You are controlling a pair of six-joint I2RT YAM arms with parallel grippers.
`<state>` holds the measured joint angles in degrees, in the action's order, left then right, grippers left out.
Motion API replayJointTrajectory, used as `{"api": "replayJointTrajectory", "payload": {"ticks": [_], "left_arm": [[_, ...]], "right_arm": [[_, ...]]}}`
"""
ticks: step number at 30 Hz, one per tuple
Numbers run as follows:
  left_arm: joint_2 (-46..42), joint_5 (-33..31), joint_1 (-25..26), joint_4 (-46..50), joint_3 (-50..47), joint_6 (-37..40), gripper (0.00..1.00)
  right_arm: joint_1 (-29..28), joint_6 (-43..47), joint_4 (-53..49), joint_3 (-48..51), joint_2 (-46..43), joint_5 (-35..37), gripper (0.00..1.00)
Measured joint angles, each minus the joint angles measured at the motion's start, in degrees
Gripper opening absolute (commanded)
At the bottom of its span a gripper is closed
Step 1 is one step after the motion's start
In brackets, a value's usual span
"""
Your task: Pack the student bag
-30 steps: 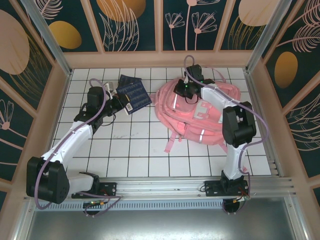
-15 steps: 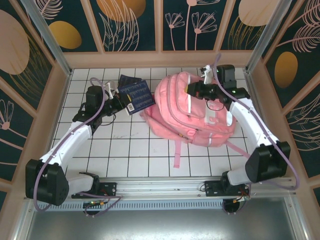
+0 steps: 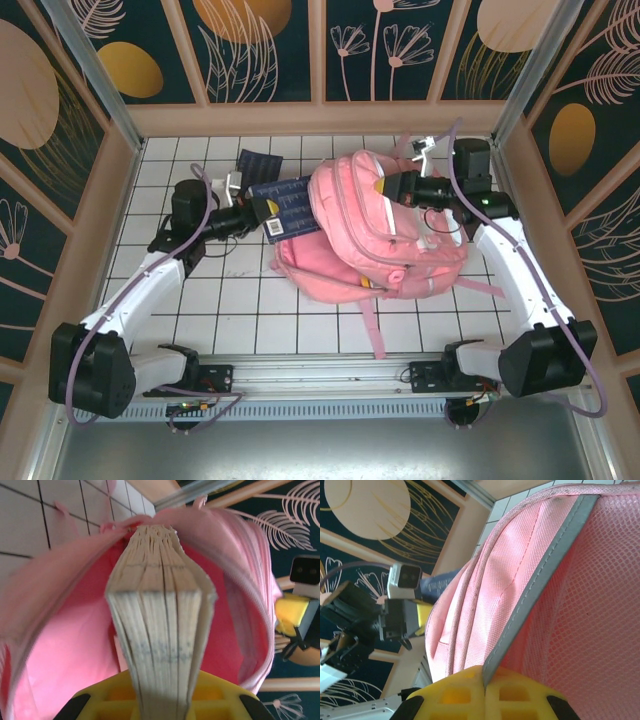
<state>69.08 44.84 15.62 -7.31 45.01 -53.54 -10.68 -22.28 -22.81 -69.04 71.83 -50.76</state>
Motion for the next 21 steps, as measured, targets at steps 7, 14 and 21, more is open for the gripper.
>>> {"api": "replayJointTrajectory", "payload": {"ticks": [7,14,21], "left_arm": [[-0.4,1.0,3.3,-3.0,-4.8,-3.0,0.0],[3.1,1.0,6.2,-7.4,-5.5,-4.0,0.0],[13.2,0.3,11.3,-13.4,-2.3,-5.2,0.0]], "right_arm": [[1.6,-3.8,2.5,0.0,0.7,-1.2,0.0],[1.6,-6.3,4.9,0.0,2.6,-3.4,0.0],[1.6,-8.6,6.5,0.0,2.8,-4.8,0.0]]}}
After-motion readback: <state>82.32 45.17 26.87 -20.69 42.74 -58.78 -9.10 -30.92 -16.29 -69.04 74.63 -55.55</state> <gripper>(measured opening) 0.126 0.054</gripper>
